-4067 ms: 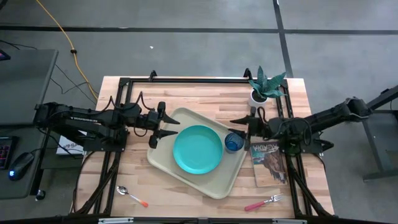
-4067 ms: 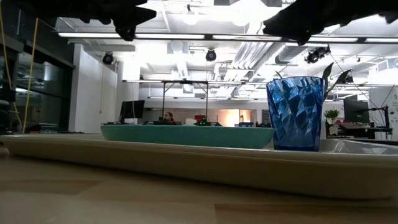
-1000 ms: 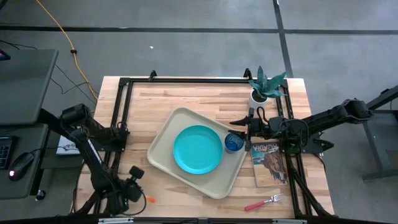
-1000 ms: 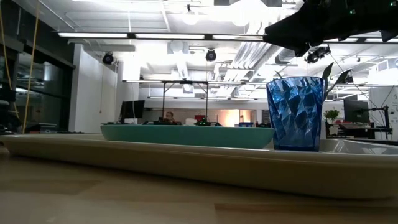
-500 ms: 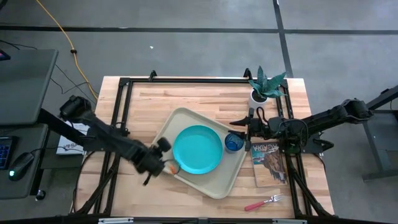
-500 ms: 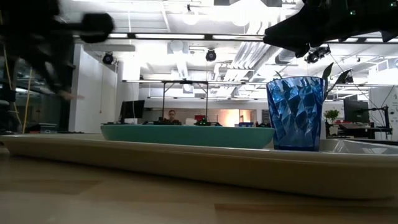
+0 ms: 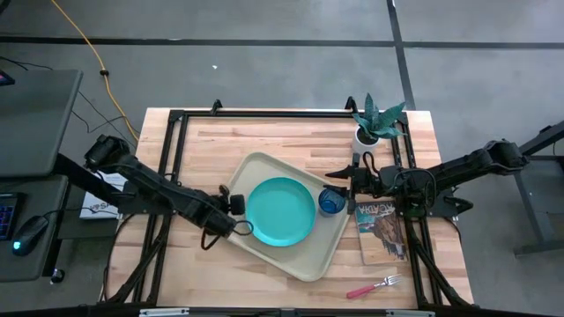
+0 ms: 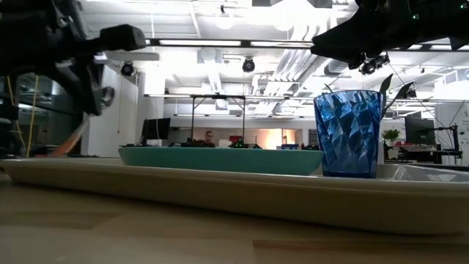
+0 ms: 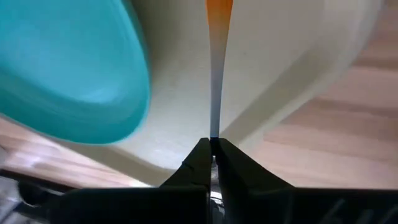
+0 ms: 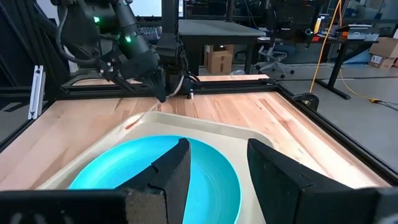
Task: Pick and place plate/cup/fork/spoon on tray
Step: Put the orange spoon on the gray serving tray to the left of the blue plate
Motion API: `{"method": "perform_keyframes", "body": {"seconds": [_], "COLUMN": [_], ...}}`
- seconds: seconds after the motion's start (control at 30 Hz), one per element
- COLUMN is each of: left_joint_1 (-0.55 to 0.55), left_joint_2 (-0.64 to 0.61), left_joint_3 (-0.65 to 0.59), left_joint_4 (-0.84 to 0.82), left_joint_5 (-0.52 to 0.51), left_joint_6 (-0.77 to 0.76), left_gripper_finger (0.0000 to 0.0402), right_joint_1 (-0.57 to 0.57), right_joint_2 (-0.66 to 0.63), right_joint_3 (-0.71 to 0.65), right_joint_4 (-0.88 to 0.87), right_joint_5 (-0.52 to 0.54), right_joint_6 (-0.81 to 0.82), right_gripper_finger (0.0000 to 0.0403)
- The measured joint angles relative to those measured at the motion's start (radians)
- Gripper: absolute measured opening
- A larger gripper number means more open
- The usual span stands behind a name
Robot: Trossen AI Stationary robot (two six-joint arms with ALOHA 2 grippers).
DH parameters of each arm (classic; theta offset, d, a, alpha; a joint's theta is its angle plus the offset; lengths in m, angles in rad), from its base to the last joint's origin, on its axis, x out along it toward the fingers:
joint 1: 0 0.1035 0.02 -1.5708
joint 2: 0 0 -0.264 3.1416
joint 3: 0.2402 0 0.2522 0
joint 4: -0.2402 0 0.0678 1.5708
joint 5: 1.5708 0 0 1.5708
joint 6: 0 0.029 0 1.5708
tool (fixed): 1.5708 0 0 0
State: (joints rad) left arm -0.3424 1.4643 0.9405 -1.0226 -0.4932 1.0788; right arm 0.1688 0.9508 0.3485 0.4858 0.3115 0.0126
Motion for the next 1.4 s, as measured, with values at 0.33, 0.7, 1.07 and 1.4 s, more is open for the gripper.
{"method": "perform_keyframes", "body": {"seconds": [0.33, 0.7, 1.07, 1.4], "left_joint_1": [0.121, 0.167, 0.182, 0.206], "left_joint_2": [0.128, 0.26, 0.326, 0.323], "left_joint_3": [0.0, 0.0, 0.0, -0.027], "left_joint_4": [0.073, 0.114, 0.253, 0.26], "left_joint_5": [-0.143, -0.141, -0.076, -0.085], "left_joint_6": [0.33, 0.456, 0.424, 0.427], "left_gripper_finger": [0.0, 0.0, 0.0, 0.0], "right_joint_1": [0.0, 0.0, 0.0, 0.0], "right_joint_2": [0.0, 0.0, 0.0, 0.0], "right_joint_3": [0.0, 0.0, 0.0, 0.0], "right_joint_4": [-0.034, -0.057, -0.057, -0.057], "right_joint_5": [0.017, 0.02, 0.019, 0.019], "right_joint_6": [0.038, 0.042, 0.059, 0.059], "right_gripper_finger": [0.0149, 0.0149, 0.0149, 0.0149]}}
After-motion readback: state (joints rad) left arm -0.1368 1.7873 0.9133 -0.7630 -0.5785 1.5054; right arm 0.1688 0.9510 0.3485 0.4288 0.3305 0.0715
